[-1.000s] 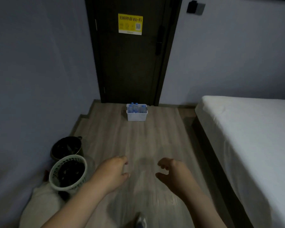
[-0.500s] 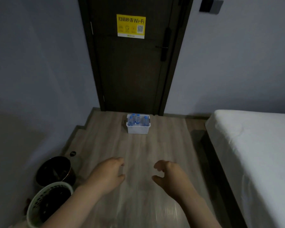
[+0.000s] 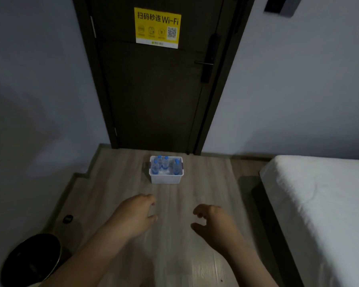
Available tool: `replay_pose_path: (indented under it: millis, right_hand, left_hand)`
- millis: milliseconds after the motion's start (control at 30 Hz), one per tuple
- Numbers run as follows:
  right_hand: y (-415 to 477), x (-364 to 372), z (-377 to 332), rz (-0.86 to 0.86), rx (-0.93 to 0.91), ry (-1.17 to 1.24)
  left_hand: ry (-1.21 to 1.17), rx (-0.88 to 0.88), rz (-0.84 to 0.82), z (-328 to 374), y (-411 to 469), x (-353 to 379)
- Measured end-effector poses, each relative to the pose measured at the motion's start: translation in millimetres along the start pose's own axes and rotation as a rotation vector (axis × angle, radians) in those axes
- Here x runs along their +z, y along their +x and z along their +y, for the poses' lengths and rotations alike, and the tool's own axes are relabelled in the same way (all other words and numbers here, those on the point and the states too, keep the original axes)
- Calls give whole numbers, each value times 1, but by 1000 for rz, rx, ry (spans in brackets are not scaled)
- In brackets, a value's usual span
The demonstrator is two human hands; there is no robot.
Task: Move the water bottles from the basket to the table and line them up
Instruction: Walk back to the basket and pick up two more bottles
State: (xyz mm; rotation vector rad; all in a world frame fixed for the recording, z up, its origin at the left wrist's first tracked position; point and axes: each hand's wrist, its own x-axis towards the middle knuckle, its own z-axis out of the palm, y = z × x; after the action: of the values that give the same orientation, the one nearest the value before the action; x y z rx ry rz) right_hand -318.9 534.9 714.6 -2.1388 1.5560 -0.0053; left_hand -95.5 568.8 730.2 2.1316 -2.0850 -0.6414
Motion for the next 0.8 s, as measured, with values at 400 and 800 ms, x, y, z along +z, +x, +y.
replay_pose_path:
  millis: [400, 800]
  right_hand:
    - [173, -43, 29, -67, -12, -9]
    - [358, -114, 65, -84, -66, 3]
  left_hand:
    - [-106, -51, -6, -28, 173, -31]
    - [-83, -115, 1, -26, 341, -67]
